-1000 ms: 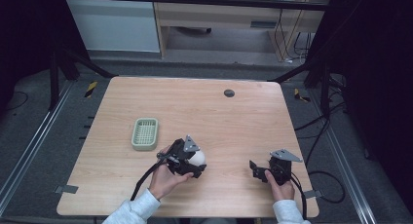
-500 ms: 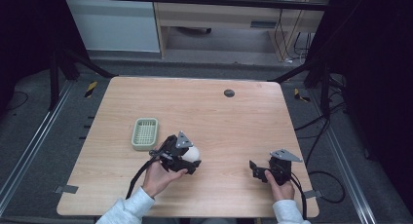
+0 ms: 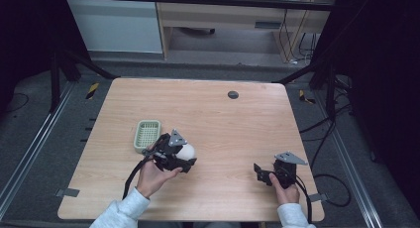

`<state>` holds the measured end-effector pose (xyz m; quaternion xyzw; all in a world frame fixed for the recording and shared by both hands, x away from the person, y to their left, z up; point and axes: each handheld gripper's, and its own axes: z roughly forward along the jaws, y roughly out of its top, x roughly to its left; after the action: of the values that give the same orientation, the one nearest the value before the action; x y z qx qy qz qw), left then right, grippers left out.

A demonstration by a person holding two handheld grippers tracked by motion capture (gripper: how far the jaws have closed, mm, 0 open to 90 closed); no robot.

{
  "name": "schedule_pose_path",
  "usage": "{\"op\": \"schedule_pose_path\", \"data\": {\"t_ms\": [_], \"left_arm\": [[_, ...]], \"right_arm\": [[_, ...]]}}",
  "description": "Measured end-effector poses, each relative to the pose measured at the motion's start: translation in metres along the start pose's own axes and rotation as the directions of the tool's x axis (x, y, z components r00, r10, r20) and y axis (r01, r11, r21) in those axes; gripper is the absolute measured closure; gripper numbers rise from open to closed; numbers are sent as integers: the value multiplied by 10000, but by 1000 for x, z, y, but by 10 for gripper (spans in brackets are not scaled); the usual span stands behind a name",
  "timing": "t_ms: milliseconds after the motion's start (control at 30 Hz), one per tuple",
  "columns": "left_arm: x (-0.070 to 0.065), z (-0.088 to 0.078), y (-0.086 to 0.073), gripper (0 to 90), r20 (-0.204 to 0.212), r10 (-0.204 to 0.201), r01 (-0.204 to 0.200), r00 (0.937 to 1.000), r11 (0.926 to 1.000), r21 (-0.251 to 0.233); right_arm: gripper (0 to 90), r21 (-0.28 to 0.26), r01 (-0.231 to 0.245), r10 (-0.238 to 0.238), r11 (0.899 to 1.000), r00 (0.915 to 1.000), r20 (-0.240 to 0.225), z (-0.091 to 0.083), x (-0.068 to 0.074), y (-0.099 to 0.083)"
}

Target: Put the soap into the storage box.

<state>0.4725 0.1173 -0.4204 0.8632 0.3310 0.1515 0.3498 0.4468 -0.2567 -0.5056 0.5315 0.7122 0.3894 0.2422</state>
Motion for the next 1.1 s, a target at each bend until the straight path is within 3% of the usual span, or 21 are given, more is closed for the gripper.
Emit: {"op": "schedule_pose_path", "data": {"t_ms": [700,1100], "left_arm": [[28,-19,-3,236,-459,-457,446,9979,9987,-245],[48,-31,-7,236,-845,-766,739,9935,9966,-357]], "right_arm": [[41,-110,-48,48,9999,10000,32,-1,0,0],[42,-106,-40,41,9999,10000,45,-1,0,0]]}}
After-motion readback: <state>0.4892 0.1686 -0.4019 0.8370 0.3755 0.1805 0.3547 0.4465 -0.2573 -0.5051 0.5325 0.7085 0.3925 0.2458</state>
